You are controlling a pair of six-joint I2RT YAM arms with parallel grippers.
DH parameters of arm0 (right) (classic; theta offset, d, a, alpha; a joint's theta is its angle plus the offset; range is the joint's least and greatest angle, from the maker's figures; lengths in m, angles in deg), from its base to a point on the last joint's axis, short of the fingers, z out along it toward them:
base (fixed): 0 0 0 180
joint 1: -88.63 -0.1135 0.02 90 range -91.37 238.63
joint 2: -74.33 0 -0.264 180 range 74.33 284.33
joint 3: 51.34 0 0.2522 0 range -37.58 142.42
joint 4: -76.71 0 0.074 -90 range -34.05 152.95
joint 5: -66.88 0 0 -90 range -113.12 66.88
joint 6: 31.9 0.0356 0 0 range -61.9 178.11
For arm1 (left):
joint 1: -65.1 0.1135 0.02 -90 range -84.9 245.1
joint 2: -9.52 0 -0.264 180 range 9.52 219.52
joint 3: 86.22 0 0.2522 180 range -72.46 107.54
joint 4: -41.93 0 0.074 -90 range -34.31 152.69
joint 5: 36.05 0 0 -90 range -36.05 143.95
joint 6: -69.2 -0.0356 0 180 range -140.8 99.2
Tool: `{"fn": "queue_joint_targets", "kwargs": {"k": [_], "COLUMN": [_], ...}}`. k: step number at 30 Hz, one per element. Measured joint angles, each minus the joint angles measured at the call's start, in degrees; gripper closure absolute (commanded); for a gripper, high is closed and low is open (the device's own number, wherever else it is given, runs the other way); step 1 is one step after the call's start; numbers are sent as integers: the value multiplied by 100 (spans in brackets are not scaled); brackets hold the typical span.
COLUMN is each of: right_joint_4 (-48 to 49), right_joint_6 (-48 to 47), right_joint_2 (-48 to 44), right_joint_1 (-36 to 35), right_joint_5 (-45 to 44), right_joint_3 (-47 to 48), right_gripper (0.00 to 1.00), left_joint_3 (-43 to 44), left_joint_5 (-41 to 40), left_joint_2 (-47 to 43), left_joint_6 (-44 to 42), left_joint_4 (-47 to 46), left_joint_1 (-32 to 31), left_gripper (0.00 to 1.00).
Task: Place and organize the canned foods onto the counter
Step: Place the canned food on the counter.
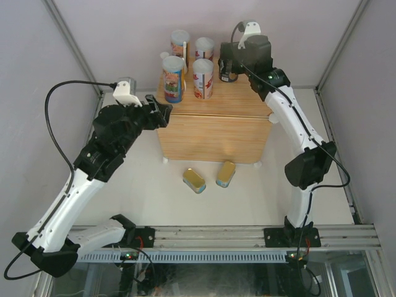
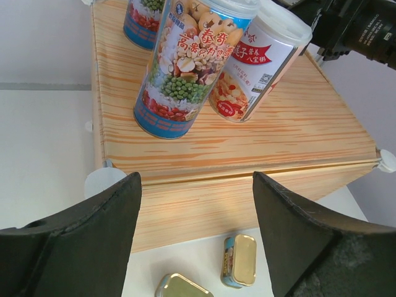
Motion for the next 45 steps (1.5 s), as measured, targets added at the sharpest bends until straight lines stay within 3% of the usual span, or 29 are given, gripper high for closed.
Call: {"fn": "queue_joint_targets", "kwargs": {"k": [9, 12, 14, 18, 20, 40, 43, 45], "right_joint_4": [55, 72, 72, 74, 74, 83, 68, 68], "right_joint_6": [2, 2, 2, -44, -66, -173, -170, -170], "right_joint_2": [162, 247, 319, 376, 376, -417, -452, -468], "right_joint_1": [28, 35, 35, 17, 13, -299, -365, -393], "right_joint_5": [109, 164, 186, 212, 205, -140, -188, -232], "right_joint_3": [109, 179, 256, 293, 293, -623, -651, -671], "right_gripper": [4, 9, 18, 55, 65, 64, 58, 46], "left_joint_3": [0, 0, 0, 0, 0, -216, -225, -243], "left_joint_5": [-2, -2, -2, -2, -2, 24, 26, 44], "left_joint_2": [85, 85, 85, 70, 44, -396, -431, -448], "left_joint_6": [-2, -4, -2, -2, -2, 66, 103, 105], "left_joint_4": [0, 0, 0, 2, 2, 9, 7, 7], "left_joint_1": [13, 33, 48, 70, 74, 85, 85, 85], "left_gripper": [23, 23, 23, 23, 23, 23, 23, 24]}}
